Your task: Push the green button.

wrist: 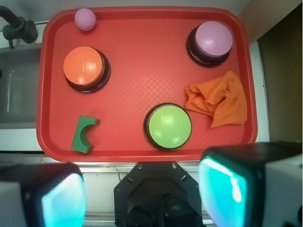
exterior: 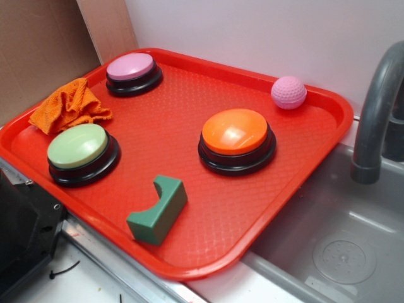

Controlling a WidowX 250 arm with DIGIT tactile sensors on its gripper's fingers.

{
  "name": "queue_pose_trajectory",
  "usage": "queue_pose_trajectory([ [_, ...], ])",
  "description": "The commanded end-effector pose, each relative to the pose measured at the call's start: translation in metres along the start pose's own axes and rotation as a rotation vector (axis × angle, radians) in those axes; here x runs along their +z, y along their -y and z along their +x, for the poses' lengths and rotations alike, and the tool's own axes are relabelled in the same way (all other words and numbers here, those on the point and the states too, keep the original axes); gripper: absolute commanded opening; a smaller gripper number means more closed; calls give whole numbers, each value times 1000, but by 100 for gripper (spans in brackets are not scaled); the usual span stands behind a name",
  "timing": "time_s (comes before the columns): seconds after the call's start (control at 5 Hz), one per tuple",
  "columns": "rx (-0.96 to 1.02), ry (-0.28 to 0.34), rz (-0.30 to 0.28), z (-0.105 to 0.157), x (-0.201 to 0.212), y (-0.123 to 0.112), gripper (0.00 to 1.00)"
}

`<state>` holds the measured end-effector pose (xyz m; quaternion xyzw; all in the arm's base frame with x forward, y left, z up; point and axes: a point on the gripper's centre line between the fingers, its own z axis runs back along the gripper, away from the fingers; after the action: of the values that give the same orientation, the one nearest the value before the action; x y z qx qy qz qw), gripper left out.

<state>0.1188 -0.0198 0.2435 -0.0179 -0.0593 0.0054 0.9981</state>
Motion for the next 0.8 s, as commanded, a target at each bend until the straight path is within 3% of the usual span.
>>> queue_pose_trajectory([
  [0.0,0,0,0,0,0,0,100],
  [0.2,23,-42,11,14,-51,-40,100],
  [0.6,-95,-32,33,27,-121,-43,100],
])
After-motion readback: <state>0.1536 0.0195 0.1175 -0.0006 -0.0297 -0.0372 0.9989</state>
